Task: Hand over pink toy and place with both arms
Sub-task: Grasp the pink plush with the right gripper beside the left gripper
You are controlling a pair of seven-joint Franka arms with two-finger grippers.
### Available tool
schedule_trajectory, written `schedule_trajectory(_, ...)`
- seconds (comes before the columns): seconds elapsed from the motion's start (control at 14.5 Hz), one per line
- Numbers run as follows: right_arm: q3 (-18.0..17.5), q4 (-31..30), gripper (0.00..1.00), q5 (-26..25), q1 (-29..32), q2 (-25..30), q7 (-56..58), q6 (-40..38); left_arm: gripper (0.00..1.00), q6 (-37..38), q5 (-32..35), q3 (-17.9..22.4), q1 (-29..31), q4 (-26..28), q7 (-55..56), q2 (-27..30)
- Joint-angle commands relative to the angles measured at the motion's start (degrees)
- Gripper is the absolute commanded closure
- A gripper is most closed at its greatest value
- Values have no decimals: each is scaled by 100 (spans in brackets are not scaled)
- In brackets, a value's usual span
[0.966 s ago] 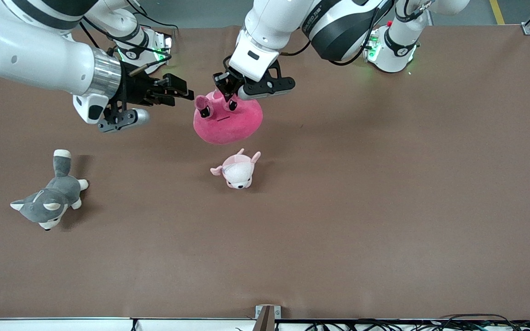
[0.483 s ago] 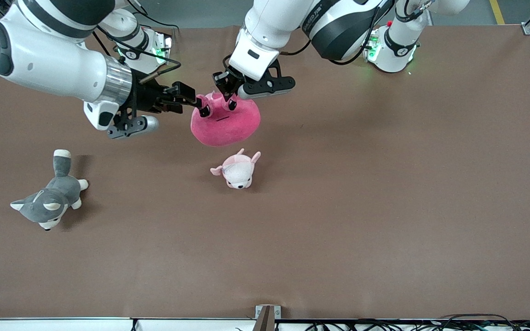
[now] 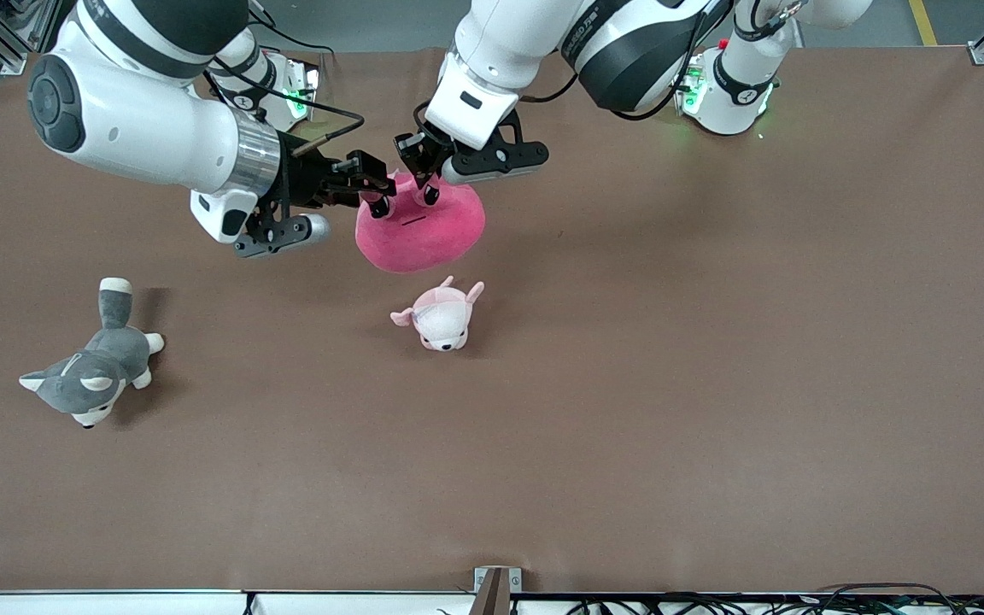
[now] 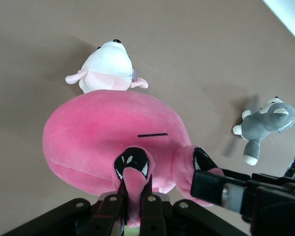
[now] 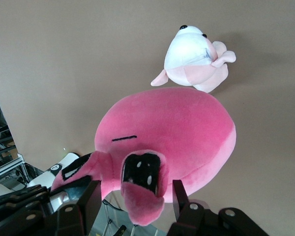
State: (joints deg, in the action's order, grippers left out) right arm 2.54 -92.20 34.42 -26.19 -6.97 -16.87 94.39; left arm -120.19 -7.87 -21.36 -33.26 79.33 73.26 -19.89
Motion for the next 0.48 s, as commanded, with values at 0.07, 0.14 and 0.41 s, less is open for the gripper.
schedule_trajectory(0.07,36,0,33,-84,-44,-6,-45,-9,100,-22,-4,44,-49,-111,110,-14)
schedule_trajectory(0.14,36,0,34,-84,-35,-41,-36,0,100,-22,-4,44,-49,-111,110,-15)
schedule_trajectory(0.41,36,17,41,-259,-52,-50,-10,44,100,-13,-4,44,-23,-102,110,-6)
